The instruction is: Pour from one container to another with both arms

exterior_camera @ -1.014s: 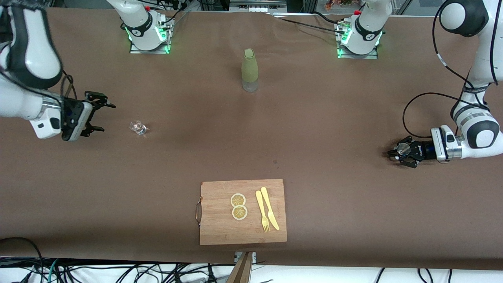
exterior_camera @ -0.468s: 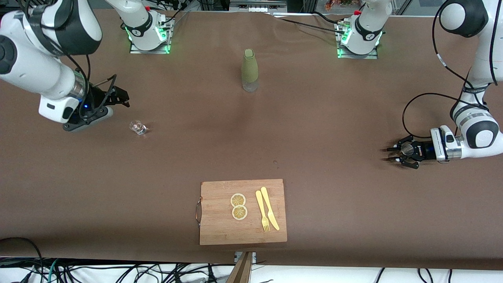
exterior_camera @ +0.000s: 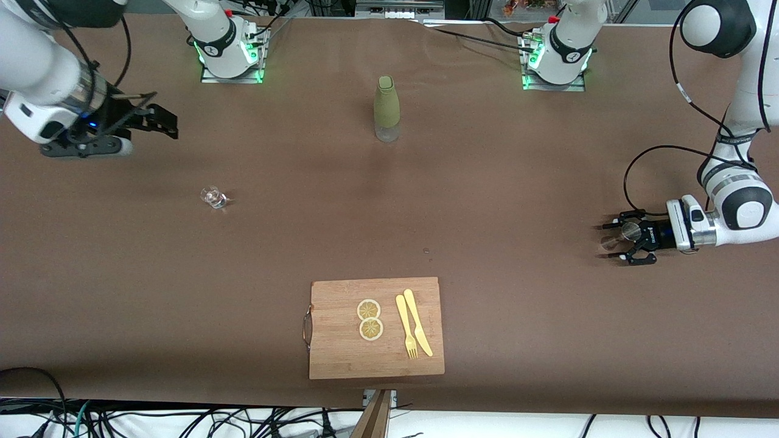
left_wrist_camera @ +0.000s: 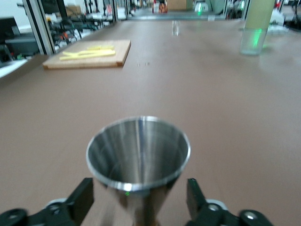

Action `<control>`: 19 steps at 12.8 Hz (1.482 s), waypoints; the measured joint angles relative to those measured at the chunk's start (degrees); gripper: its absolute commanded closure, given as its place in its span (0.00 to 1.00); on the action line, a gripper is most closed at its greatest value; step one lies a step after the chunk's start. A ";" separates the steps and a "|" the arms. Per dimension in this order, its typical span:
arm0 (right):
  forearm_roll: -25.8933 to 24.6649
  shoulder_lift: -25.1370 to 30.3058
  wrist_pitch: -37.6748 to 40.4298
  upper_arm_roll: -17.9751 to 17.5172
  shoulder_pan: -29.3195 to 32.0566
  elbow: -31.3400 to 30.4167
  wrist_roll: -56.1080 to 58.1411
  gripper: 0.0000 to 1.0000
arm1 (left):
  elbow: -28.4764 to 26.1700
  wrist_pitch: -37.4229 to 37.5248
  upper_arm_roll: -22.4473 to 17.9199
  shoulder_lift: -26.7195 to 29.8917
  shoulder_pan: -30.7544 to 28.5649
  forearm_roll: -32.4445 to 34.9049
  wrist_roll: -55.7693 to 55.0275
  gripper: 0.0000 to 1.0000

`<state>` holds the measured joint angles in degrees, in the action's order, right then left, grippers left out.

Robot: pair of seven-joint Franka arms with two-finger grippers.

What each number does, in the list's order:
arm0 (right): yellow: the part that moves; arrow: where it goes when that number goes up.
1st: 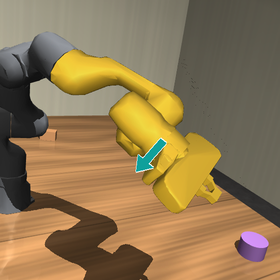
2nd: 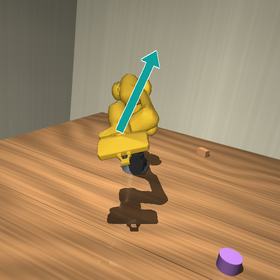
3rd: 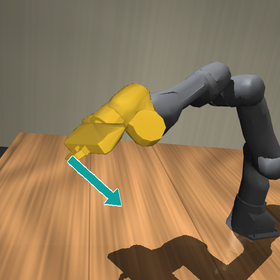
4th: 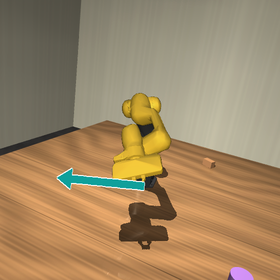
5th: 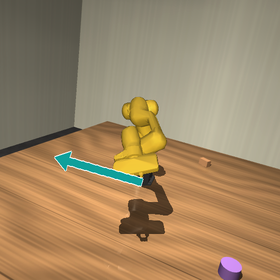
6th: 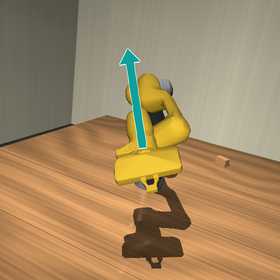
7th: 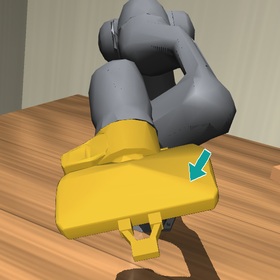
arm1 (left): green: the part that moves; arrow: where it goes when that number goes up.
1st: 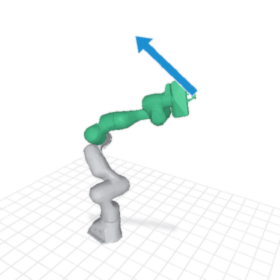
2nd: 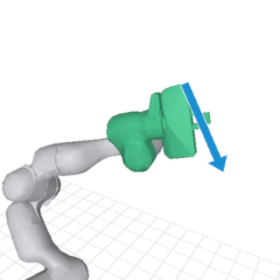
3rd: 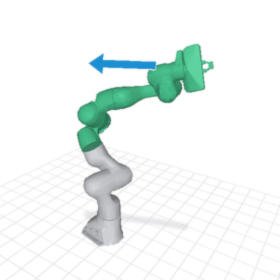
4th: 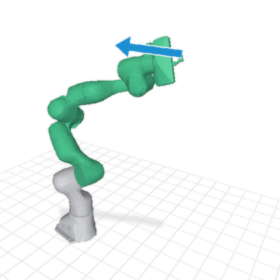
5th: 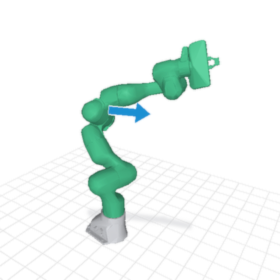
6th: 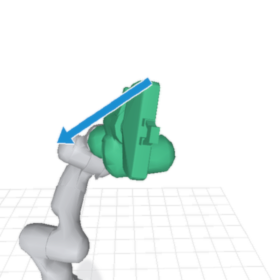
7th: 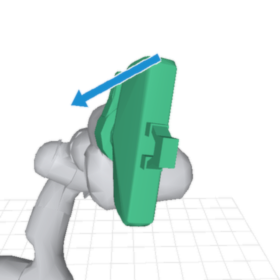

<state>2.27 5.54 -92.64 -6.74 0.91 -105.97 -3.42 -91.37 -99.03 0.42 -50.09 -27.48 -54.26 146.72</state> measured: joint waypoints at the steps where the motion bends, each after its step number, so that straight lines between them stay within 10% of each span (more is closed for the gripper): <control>1: -0.36 0.31 0.20 0.43 0.06 0.27 -0.10 0.00 | 0.21 -1.01 0.00 0.24 -0.08 0.68 0.00 0.00; 19: -2.74 -1.13 5.98 0.71 0.54 9.10 -7.59 0.00 | 10.44 -1.77 4.87 17.30 0.61 23.91 0.05 0.00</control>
<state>-0.48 4.40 -86.66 -6.03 1.45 -96.87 -11.00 -80.93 -100.81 5.29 -32.79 -26.87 -30.35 146.77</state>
